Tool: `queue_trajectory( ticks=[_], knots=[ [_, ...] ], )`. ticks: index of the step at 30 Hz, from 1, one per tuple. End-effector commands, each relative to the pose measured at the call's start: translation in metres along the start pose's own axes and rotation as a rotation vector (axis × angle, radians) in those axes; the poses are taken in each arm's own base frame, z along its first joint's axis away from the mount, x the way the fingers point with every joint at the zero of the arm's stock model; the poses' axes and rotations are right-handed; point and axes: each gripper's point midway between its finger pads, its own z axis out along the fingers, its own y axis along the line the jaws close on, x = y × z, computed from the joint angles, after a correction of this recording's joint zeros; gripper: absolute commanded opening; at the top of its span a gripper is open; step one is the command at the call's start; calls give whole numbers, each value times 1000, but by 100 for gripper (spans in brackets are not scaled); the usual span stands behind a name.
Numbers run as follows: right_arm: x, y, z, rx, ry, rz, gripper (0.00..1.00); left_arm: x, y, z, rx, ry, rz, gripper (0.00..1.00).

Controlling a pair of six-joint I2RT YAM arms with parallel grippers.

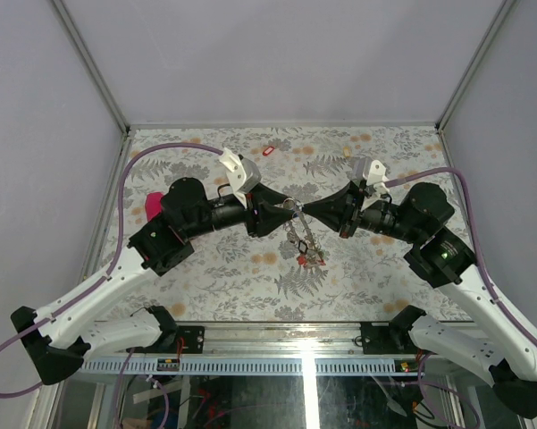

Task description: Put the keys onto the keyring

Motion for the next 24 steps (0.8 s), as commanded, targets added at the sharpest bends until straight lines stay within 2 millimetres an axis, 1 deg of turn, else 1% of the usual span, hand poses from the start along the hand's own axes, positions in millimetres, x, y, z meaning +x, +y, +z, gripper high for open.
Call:
queue_trajectory(
  ticks=[1,4,8,18,24],
  knots=[
    [-31,-3,1,22,-109,-64,0,-37,-7,2,20,-102,65,42],
    [-30,-4,0,30,-106,-66,0,-39,-10,2,32,-105,70,43],
    [-29,-5,0,33,-102,-64,0,-37,-14,4,48,-99,71,43],
    [-30,-5,-2,40,-104,-69,0,-24,-19,9,55,-49,83,45],
    [-36,-1,-4,26,-132,-101,0,-28,-19,0,31,-48,125,49]
  ],
)
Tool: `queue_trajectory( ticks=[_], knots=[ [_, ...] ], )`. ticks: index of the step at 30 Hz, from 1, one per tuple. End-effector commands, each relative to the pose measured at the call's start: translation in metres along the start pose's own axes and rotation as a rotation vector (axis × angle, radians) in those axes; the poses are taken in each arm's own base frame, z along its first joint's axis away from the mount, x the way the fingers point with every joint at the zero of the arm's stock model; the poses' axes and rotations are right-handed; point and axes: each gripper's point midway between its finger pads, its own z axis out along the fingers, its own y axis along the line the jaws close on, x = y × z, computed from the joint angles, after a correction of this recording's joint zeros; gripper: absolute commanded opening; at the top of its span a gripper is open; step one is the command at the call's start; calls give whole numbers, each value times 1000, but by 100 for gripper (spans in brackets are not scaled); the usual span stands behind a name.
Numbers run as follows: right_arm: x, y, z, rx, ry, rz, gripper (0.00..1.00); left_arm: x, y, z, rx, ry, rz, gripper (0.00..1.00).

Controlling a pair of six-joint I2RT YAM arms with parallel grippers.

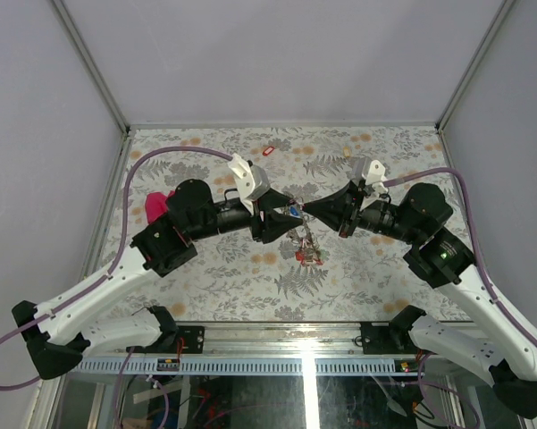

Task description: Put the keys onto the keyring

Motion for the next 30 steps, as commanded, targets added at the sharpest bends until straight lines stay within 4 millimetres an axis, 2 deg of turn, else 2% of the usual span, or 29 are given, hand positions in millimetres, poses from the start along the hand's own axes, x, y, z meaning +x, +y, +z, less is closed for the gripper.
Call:
queue_trajectory(
  ticks=[1,9,14,19,23,30],
  knots=[
    [-40,5,-4,-11,-149,-109,0,-27,-1,-12,-24,-56,79,49],
    [-39,20,-7,-92,-273,-204,0,-48,-12,-33,-14,-125,129,33],
    [-33,32,-11,-159,-312,-318,0,-56,-31,-41,76,-146,149,32],
    [-29,41,-21,-179,-395,-480,0,-51,-55,-42,230,-99,163,32],
    [-31,48,-27,-200,-427,-571,0,-44,-63,-39,298,-53,170,32],
    [-35,54,-31,-219,-447,-589,0,-44,-67,-39,331,-42,187,32]
  ],
)
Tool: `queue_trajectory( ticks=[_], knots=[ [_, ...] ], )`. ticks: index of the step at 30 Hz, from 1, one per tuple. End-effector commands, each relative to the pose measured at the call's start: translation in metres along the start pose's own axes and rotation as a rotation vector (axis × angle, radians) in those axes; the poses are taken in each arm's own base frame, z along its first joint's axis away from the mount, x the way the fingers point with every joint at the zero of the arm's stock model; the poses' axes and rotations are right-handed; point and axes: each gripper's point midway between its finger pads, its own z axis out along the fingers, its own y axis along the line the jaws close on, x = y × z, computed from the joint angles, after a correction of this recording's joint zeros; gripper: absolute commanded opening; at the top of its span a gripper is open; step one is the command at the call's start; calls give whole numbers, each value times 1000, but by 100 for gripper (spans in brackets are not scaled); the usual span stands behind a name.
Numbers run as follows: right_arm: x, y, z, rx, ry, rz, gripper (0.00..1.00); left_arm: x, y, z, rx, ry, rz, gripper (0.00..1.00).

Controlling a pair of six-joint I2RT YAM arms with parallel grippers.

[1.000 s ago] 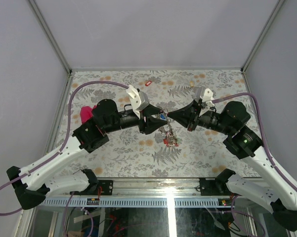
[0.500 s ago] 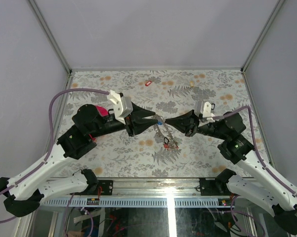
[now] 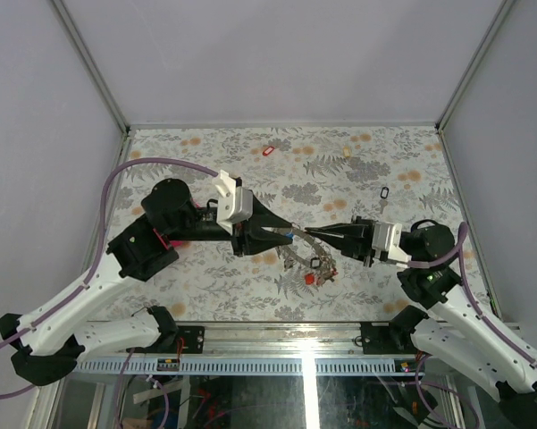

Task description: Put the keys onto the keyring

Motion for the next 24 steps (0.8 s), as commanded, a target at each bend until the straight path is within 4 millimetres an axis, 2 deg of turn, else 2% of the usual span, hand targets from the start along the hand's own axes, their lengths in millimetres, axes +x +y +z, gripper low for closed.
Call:
queue_trajectory(
  ticks=[1,9,24],
  knots=[
    [-46,-7,2,5,-133,-149,0,-15,-9,-1,53,-20,49,31],
    [-56,-7,4,3,-165,-94,0,-15,-4,2,43,-20,60,28],
    [-57,-15,12,19,-164,63,0,-14,11,5,-29,-38,71,33]
  ],
)
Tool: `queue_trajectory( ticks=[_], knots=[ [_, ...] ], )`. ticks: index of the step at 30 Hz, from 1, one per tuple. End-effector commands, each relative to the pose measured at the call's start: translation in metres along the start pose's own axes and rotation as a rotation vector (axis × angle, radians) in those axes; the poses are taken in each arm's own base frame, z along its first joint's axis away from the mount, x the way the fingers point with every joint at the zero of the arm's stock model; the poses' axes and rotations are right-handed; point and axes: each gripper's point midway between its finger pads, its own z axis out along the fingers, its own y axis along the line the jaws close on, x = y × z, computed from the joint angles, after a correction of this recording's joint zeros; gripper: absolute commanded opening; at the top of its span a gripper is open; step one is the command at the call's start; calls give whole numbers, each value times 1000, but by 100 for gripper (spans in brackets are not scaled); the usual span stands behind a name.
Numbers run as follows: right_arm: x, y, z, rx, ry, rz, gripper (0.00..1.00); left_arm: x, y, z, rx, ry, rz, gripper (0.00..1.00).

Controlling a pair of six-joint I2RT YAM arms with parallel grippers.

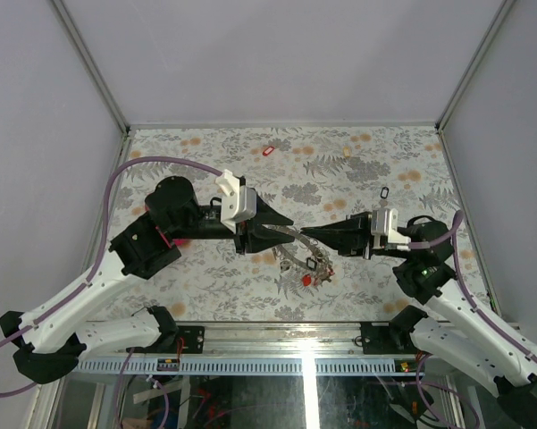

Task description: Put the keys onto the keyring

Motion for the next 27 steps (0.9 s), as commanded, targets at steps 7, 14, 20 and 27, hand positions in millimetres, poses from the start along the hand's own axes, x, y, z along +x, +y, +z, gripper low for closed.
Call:
queue_trajectory(
  ticks=[7,14,20,27],
  knots=[
    [-60,-13,6,51,-151,-53,0,-9,9,5,-31,-41,40,33],
    [-68,-23,7,120,-202,46,0,-10,13,-1,-79,-60,30,31],
    [-65,-42,7,227,-147,164,0,-10,24,-15,-202,-72,11,31],
    [-78,-49,6,269,-289,290,0,-5,36,-17,-280,-98,-21,33]
  ],
)
